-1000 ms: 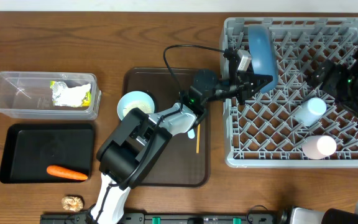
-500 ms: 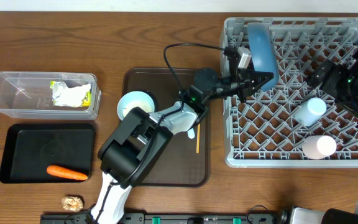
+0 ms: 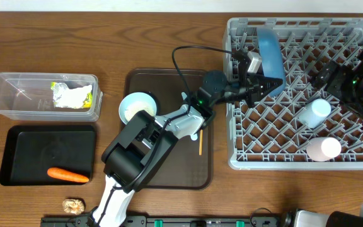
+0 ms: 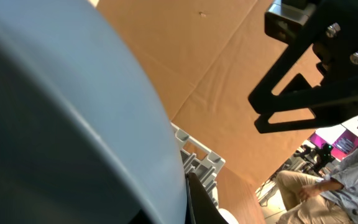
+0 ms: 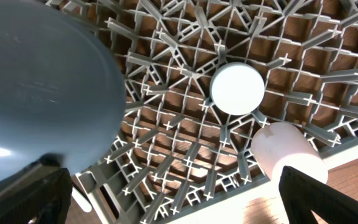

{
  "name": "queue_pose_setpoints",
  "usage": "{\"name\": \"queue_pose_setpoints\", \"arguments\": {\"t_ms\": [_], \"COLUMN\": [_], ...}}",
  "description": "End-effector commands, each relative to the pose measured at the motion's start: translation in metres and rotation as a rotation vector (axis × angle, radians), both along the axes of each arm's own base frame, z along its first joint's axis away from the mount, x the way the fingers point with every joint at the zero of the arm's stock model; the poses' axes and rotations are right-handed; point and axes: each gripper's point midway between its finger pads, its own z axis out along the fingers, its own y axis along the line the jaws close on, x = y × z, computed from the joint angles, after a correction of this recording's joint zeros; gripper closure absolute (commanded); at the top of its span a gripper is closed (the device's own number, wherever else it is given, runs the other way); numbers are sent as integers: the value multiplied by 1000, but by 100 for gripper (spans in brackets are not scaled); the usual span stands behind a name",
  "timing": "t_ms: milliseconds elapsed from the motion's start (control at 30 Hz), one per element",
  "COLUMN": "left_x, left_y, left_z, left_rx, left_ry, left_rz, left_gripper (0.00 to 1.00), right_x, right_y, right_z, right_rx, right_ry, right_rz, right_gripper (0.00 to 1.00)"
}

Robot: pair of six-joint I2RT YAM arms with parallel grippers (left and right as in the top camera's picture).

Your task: Sort waste into correct bins and load items into the dishwasher rack

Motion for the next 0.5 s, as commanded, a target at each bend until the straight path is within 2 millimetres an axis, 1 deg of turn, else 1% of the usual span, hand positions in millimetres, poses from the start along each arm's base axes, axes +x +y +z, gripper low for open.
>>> {"name": "queue_pose_setpoints", "arguments": {"t_ms": [0,100,267,333,467], "left_x": [-6,-8,-3,2,17], "left_y": [-8,-9,-9,-6,7], "left_z": [4,4,-23,-29,-30], "left_rx": [-17,-17,80,102,105], "left_ry": [-27,-26,9,13,20], "left_rz": [-18,-21,-12,-1,24], "left_gripper": [94,94,93,94,94], "right_x": [-2,-2,-3,-4,-4], "right_y": [-2,-2,-2,-2,-1], "right_z": [4,4,4,3,3], "right_rx": [-12,-13,-11,-12,-11], "right_ry": [-10,-10,-5,-3,-4], "right_rz": [-4,-5,-4,-4,-4], "right_gripper": [1,1,1,1,2]}}
